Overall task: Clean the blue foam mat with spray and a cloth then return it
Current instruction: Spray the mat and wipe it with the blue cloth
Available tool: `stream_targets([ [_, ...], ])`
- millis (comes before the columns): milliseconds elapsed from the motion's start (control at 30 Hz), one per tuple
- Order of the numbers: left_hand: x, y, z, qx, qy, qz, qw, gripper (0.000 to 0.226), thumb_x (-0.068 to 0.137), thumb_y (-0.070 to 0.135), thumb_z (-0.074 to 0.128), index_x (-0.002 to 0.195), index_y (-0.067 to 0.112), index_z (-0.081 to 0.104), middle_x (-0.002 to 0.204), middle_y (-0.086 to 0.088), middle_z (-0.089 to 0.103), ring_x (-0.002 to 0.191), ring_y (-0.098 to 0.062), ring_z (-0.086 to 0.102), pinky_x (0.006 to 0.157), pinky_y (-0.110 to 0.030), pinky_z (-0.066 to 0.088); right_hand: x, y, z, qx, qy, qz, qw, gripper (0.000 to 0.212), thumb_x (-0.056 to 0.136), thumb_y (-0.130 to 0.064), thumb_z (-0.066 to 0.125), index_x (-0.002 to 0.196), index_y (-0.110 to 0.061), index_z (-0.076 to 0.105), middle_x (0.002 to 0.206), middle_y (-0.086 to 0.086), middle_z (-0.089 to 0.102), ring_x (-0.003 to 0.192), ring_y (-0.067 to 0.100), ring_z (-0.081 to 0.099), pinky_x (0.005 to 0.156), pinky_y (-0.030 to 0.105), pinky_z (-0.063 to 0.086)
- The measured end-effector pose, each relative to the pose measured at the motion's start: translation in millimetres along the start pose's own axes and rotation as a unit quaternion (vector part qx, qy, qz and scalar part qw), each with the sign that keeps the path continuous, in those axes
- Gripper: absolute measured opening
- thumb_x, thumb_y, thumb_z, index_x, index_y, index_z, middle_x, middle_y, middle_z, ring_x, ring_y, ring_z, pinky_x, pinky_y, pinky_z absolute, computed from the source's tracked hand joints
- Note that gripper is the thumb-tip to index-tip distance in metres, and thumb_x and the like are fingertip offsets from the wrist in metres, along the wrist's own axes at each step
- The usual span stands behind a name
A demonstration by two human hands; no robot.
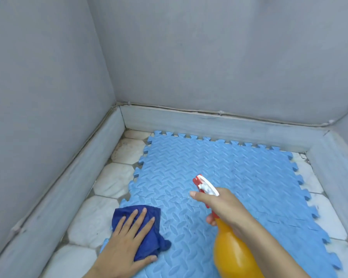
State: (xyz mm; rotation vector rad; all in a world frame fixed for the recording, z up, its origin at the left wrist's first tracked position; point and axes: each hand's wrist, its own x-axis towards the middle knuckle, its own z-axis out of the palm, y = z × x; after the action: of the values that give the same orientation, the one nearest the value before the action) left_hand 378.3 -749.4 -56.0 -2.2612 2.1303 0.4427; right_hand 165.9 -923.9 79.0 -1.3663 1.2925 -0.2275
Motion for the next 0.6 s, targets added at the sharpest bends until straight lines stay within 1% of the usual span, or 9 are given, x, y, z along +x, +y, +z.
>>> stream_targets([
  [100,-7.3,8.4,-4.8,-0.009,-0.011,-0.039,0.999,0.082,0.084,0.079,0.030,0.151,0.032,0.021,0.160,0.003,0.012,0.146,-0.018,0.007,0.114,-0.037,0.003,-16.0,1.2,-0.1,-0.050,0.081,-0.007,0.995,0.041,0.083,-0.053,0.065,0.087,-0.012,0.064,0.065,0.000,0.051,0.046,0.016,0.065,0.052,0.027,0.046],
  [167,-8.9,18.8,-11.0,-0.046,-0.034,-0.084,0.995,0.080,0.085,0.078,0.028,0.149,0.030,0.027,0.159,0.001,0.018,0.145,-0.019,0.009,0.113,-0.035,-0.001,-23.2,6.3,-0.9,-0.082,0.138,-0.043,0.986,0.043,0.084,-0.057,0.062,0.077,-0.015,0.060,0.062,-0.002,0.054,0.056,0.018,0.068,0.062,0.034,0.051],
  [200,-6.2,23.5,-9.7,-0.054,-0.028,-0.094,0.994,0.081,0.085,0.078,0.029,0.148,0.028,0.032,0.158,-0.001,0.022,0.144,-0.020,0.012,0.113,-0.034,-0.002,-24.8,9.8,0.1,-0.112,0.154,-0.056,0.980,0.043,0.083,-0.057,0.061,0.070,-0.017,0.055,0.061,-0.003,0.054,0.063,0.019,0.065,0.064,0.036,0.048],
  [300,-2.5,27.6,-5.2,-0.077,-0.016,-0.100,0.992,0.089,0.077,0.085,0.034,0.144,0.027,0.040,0.156,-0.001,0.028,0.143,-0.018,0.011,0.113,-0.033,-0.004,-29.7,12.3,1.1,-0.128,0.118,-0.089,0.981,0.030,0.084,-0.050,0.064,0.074,-0.024,0.053,0.065,-0.007,0.055,0.076,0.017,0.055,0.060,0.029,0.036],
  [367,-2.1,22.9,-7.4,-0.080,-0.014,-0.085,0.993,0.104,0.067,0.094,0.032,0.149,0.029,0.028,0.160,0.000,0.012,0.145,-0.015,-0.003,0.112,-0.031,-0.011,-33.8,9.2,2.4,-0.128,0.093,-0.093,0.983,0.027,0.086,-0.048,0.063,0.078,-0.025,0.052,0.069,-0.007,0.057,0.074,0.014,0.054,0.060,0.027,0.035],
  [433,-1.0,22.1,-11.3,-0.074,0.000,-0.079,0.994,0.116,0.057,0.100,0.019,0.152,0.033,0.006,0.158,0.007,-0.016,0.143,-0.014,-0.024,0.114,-0.033,-0.016,-34.5,7.5,2.3,-0.166,0.117,-0.096,0.974,0.033,0.087,-0.051,0.059,0.072,-0.024,0.048,0.069,-0.005,0.057,0.076,0.020,0.057,0.062,0.031,0.039],
  [467,-1.7,24.1,-12.9,-0.086,-0.008,-0.090,0.992,0.118,0.054,0.100,0.010,0.151,0.034,0.001,0.156,0.008,-0.022,0.142,-0.014,-0.026,0.115,-0.037,-0.014,-34.1,8.5,2.7,-0.181,0.138,-0.091,0.969,0.036,0.087,-0.053,0.058,0.068,-0.023,0.046,0.067,-0.004,0.057,0.077,0.025,0.059,0.065,0.035,0.043],
  [533,-2.8,31.3,-14.7,-0.097,-0.015,-0.123,0.988,0.121,0.050,0.098,-0.008,0.152,0.034,0.003,0.157,0.008,-0.022,0.144,-0.017,-0.021,0.118,-0.042,-0.007,-34.9,11.0,4.3,-0.163,0.162,-0.082,0.970,0.037,0.084,-0.053,0.058,0.066,-0.023,0.048,0.066,-0.002,0.056,0.078,0.029,0.063,0.072,0.042,0.054],
  [600,-0.8,38.8,-14.5,-0.083,-0.015,-0.146,0.986,0.127,0.045,0.093,-0.023,0.152,0.032,0.005,0.158,0.005,-0.020,0.146,-0.021,-0.017,0.119,-0.045,-0.002,-35.5,11.1,3.7,-0.102,0.152,-0.075,0.980,0.027,0.083,-0.048,0.062,0.083,-0.022,0.056,0.074,-0.002,0.058,0.081,0.024,0.062,0.072,0.044,0.059],
])
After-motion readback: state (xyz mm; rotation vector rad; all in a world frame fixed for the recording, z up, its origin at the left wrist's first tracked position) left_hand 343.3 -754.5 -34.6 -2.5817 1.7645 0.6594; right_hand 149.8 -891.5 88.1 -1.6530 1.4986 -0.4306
